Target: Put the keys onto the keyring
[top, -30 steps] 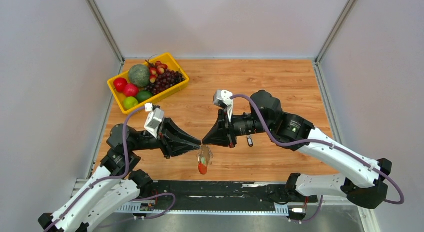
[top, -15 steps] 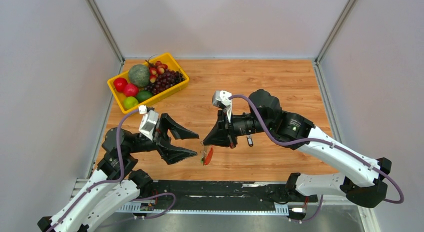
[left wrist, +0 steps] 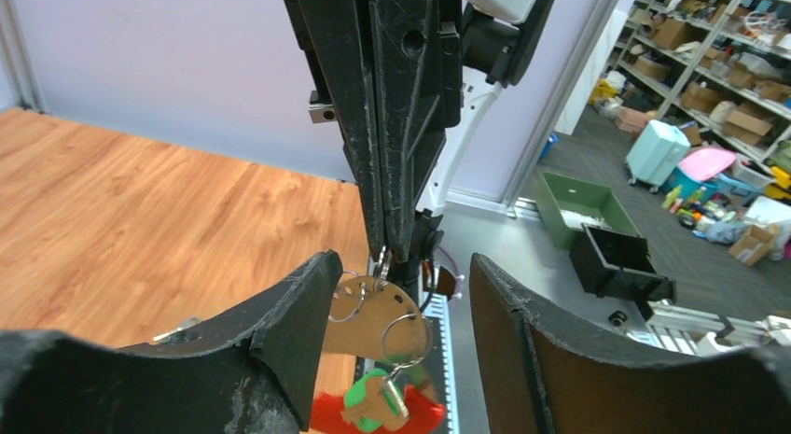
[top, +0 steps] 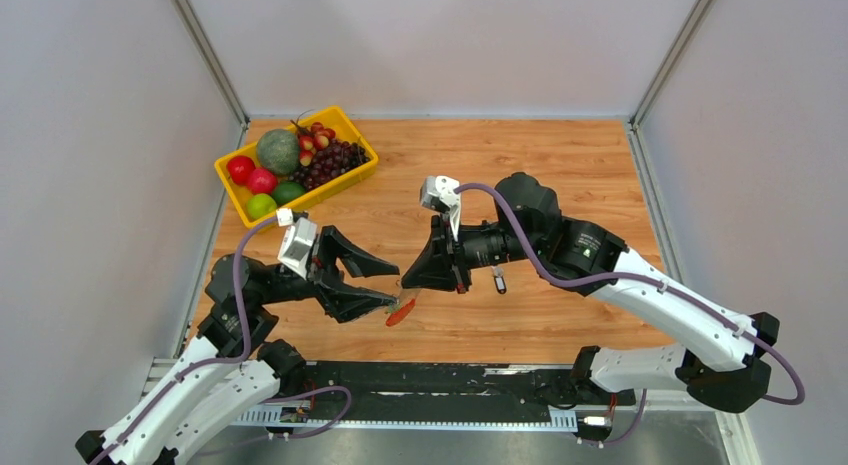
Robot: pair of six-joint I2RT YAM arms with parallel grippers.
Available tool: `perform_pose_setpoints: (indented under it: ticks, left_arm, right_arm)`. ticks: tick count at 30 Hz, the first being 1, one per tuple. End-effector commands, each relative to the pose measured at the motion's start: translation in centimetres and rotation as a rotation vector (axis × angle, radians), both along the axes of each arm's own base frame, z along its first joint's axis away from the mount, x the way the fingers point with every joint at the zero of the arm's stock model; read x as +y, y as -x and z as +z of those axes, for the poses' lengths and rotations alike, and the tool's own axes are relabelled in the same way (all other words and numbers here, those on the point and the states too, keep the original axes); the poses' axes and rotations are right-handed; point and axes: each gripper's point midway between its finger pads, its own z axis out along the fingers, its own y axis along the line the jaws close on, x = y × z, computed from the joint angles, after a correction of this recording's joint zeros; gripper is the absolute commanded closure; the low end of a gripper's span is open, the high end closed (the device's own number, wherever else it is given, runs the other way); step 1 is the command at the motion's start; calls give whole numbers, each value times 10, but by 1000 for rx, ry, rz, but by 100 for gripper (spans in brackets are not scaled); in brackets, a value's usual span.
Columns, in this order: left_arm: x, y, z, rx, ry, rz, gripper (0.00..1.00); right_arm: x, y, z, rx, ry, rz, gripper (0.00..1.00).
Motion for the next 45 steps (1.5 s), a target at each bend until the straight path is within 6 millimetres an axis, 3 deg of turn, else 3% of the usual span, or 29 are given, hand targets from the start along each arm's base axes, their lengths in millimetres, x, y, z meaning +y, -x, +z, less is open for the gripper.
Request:
perform_pose_setpoints:
  ticks: [1,9,17,18,20,28,30,32,35,39,42,45]
  left_arm:
    - [-2,6,7,-33,15,-49,42]
    - [-2,11,9,-48,18,-72,69]
    - [-2,13,7,-46,12,-85,86]
    - [-2,13,8,-50,13,-88,93]
    - [-2,13,7,-51,9,-93,99]
    - [-1,13,15,-82,46,-81,100]
    - [1,13,17,-93,58,-65,100]
    - [2,12,17,-100,68,-50,100]
    - [3,10,16,-97,64,-29,100]
    - [4,5,13,-84,55,1,100]
    - [3,-4,8,-56,37,44,100]
    - [3,-13,3,-31,17,86,100]
  right_arm:
    - [4,2,32,-35,-85,18,100]
    - [5,3,39,-37,-97,25,100]
    - [4,4,45,-42,-109,29,100]
    - [4,4,44,-42,-108,29,100]
    - [5,4,45,-42,-109,32,100]
    - [7,1,36,-39,-87,21,100]
    - [5,-2,37,-45,-88,-3,90]
    - [1,-4,39,-52,-92,-28,71]
    - [-9,-7,45,-64,-103,-81,57]
    - [-26,-20,48,-80,-97,-206,51]
    - [-40,-44,35,-72,-38,-377,50]
    - [-53,-69,2,-33,69,-551,49]
